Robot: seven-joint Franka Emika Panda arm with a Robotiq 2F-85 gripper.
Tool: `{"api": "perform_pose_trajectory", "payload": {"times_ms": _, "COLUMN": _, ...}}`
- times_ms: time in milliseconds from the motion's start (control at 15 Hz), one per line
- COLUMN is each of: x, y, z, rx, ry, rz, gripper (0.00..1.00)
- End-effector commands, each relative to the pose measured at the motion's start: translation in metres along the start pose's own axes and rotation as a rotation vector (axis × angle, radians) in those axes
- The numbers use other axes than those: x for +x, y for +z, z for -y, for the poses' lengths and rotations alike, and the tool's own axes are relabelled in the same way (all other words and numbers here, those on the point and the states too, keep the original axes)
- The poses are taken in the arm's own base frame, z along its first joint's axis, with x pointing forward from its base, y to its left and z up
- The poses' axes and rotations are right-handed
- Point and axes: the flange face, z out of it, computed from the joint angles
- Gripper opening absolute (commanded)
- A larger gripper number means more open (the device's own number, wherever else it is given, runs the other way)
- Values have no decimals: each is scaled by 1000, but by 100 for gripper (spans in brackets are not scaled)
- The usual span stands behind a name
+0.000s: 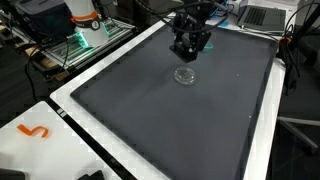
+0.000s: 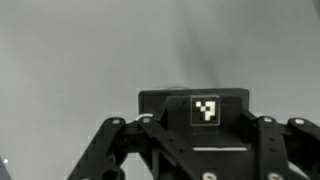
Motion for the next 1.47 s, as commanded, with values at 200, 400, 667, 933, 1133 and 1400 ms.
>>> {"api": "perform_pose_trajectory", "payload": {"times_ms": 200, "x": 41, "y": -35, "z": 31, "rx": -57, "ry": 129, "rz": -6, "gripper": 31}}
{"api": "perform_pose_trajectory", "payload": {"times_ms": 400, "x": 65, "y": -41, "z": 42, "rx": -78, "ry": 192, "rz": -1, "gripper": 31}}
{"api": "perform_pose_trajectory", "payload": {"times_ms": 667, "x": 90, "y": -42, "z": 51, "rx": -124, "ry": 289, "rz": 14, "gripper": 31}}
{"api": "perform_pose_trajectory", "payload": {"times_ms": 933, "x": 111, "y": -36, "z": 53, "rx": -153, "ry": 352, "rz": 44, "gripper": 31}}
{"api": "perform_pose_trajectory", "payload": {"times_ms": 1133, "x": 123, "y": -29, "z": 52, "rx": -166, "ry": 396, "rz": 61, "gripper": 31}}
{"api": "perform_pose_trajectory", "payload": {"times_ms": 1400, "x": 134, "y": -21, "z": 49, "rx": -164, "ry": 432, "rz": 79, "gripper": 31}}
